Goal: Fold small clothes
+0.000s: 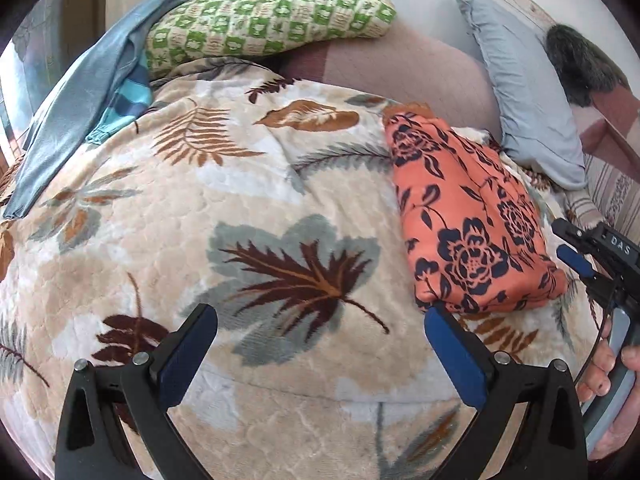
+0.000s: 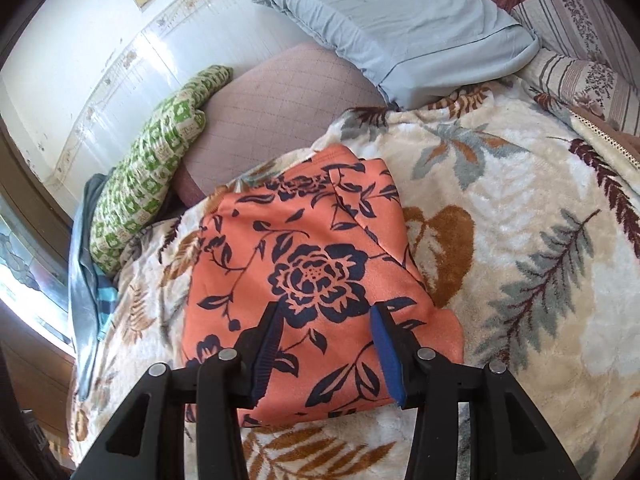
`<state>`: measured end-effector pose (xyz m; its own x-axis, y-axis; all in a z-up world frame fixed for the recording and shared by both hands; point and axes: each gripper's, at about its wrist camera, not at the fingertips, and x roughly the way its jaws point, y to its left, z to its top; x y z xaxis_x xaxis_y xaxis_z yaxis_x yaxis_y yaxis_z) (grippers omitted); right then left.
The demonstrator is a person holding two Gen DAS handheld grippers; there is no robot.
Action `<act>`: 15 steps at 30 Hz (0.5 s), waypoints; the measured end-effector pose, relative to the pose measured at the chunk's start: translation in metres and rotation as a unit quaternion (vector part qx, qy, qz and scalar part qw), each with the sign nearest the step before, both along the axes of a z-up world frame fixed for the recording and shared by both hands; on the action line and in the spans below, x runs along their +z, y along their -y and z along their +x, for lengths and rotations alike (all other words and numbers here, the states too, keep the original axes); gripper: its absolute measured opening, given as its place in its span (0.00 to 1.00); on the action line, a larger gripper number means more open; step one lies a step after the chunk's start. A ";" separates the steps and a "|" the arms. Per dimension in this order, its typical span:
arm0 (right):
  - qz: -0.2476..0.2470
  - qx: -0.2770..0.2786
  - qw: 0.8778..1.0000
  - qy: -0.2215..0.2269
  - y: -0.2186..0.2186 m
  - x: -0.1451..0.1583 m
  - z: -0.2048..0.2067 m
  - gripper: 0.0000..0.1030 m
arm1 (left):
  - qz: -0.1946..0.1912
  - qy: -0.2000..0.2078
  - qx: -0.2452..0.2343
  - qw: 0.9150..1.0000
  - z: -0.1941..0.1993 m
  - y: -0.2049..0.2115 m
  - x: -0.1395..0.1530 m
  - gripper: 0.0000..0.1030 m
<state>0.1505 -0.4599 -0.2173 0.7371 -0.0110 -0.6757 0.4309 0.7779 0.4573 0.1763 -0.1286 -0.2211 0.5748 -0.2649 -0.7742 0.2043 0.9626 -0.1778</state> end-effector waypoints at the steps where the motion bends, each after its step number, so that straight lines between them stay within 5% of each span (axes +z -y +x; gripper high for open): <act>1: 0.003 -0.002 1.000 0.003 0.003 0.002 0.001 0.48 | -0.002 0.001 0.003 1.000 0.010 -0.002 0.004 1.00; 9: 0.074 0.005 0.997 0.027 0.036 0.003 0.016 0.48 | 0.030 0.041 -0.014 0.999 0.079 0.052 0.062 1.00; 15: 0.117 0.018 0.993 0.019 0.050 -0.008 0.033 0.48 | 0.071 0.037 -0.040 0.996 0.131 0.121 0.060 1.00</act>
